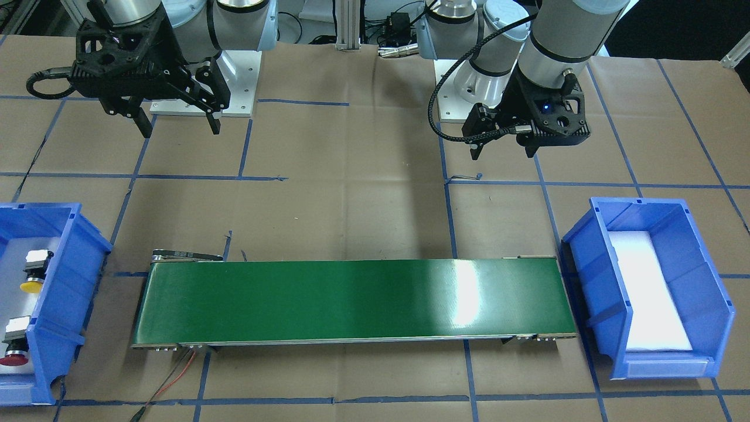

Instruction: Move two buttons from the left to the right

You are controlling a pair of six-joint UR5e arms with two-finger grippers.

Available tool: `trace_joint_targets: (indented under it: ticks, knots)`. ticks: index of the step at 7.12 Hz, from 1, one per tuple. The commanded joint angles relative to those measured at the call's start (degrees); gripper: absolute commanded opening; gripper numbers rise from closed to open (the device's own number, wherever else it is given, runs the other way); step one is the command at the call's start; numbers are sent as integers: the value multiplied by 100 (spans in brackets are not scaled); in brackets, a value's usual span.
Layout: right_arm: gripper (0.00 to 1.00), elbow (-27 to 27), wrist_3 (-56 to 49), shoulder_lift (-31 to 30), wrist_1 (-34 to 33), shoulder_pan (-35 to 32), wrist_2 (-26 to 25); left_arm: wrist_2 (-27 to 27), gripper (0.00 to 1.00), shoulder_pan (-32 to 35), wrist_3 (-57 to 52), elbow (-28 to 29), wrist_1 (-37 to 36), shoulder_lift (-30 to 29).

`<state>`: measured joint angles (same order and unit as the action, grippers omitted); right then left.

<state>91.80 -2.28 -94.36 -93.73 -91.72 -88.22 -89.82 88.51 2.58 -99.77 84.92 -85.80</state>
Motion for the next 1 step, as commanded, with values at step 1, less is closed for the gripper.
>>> trace_joint_targets:
  ticks: [1]
  knots:
    - [100, 4, 0, 5, 3, -3, -3, 0, 100, 0, -3, -8, 7, 2]
